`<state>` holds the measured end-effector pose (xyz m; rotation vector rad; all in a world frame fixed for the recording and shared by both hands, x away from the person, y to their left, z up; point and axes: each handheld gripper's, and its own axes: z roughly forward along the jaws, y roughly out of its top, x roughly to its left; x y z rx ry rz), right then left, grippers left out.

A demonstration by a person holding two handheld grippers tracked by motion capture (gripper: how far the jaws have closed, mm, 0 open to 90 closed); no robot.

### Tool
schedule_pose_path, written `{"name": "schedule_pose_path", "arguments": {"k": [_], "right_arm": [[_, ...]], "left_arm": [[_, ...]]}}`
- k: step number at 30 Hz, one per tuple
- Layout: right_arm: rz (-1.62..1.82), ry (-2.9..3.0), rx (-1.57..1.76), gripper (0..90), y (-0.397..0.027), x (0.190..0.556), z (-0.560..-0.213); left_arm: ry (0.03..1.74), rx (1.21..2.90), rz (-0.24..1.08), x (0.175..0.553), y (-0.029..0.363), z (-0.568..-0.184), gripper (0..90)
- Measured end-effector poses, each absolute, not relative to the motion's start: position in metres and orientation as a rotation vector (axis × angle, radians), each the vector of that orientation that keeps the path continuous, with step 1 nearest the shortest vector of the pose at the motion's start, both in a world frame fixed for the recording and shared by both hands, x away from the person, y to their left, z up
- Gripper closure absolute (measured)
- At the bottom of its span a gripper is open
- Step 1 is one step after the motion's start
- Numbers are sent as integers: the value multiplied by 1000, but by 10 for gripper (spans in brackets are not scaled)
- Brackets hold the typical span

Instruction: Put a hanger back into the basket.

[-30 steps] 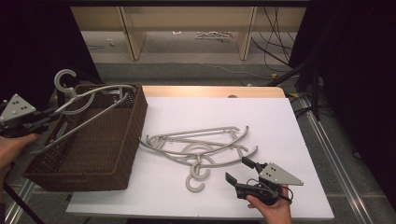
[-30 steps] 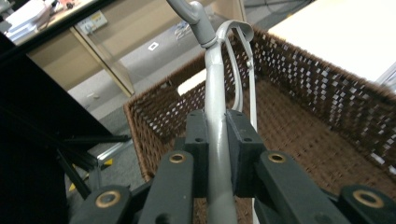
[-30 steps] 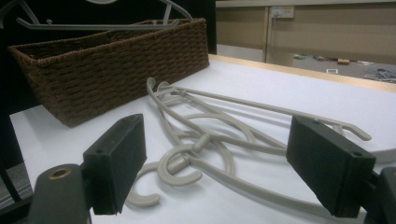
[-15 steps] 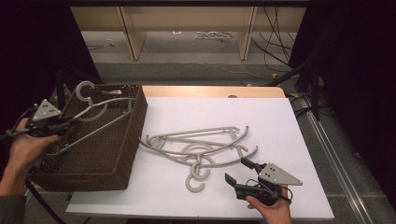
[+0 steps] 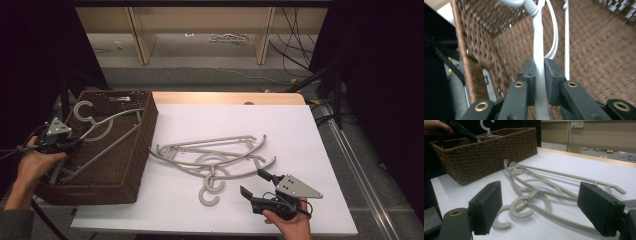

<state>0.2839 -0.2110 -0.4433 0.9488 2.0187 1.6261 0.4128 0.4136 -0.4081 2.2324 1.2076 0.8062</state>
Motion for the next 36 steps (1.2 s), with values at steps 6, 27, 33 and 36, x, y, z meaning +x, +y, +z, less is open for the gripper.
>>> {"name": "schedule_pose_path", "arguments": {"k": [6,27,33,36], "right_arm": [[1627,2013,954,209,-211,284,-442],[1625,2007,952,209,-211,283,-442],[1645,1996,947,209,-211,283,-442],[1643,1997,946,209,-211,283,-442]], "left_arm": [[1213,2238,784,418,408,-408,828],[1076,2066,846,375,355,-343,402],[899,2025,799,356,304,-324,337],[813,2025,756,349,276,-318,330]]}}
